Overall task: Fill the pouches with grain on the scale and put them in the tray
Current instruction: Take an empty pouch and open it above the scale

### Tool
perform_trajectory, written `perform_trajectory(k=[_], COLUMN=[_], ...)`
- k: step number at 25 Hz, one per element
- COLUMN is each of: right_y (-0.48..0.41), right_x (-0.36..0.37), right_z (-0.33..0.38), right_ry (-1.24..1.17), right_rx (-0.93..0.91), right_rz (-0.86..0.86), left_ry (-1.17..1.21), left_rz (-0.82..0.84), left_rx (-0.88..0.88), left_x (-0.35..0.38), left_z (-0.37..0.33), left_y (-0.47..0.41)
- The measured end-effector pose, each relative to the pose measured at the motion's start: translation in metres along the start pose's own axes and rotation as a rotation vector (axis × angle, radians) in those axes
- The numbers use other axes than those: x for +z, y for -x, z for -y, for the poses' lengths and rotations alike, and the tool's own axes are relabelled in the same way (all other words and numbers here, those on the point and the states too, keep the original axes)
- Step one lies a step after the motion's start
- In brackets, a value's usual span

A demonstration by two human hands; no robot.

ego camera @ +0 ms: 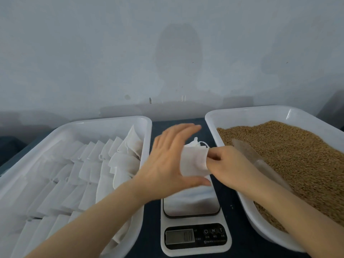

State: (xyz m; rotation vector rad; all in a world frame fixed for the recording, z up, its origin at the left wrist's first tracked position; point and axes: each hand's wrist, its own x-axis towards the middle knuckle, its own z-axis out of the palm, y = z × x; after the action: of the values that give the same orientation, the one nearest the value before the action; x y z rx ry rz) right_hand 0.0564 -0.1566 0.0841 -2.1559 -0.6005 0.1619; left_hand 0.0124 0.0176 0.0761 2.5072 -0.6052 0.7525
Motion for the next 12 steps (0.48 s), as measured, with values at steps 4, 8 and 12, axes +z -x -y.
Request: perform_trajectory(k=[4,8,12], right_y=[0.000,0.002,0.001], right_x=[0.005,0.006,0.006], right_z=[0.000,0.005,0.002], right_ry=[0.062,0.066,0.078], right_rx=[-0.053,-0.151,-0.138], right_rz=[-0.013,-0.012,-0.031], left_ry=[-0.018,0.017,0.046], left_rz=[0.085,0.197,0.312], left_rx=[-0.050,-0.233,-0.370], left_x=[0.017,0.016,0.015], left_z=[-0.008,-0.001,-0.001], left_y=[0.003,0.004,0.001])
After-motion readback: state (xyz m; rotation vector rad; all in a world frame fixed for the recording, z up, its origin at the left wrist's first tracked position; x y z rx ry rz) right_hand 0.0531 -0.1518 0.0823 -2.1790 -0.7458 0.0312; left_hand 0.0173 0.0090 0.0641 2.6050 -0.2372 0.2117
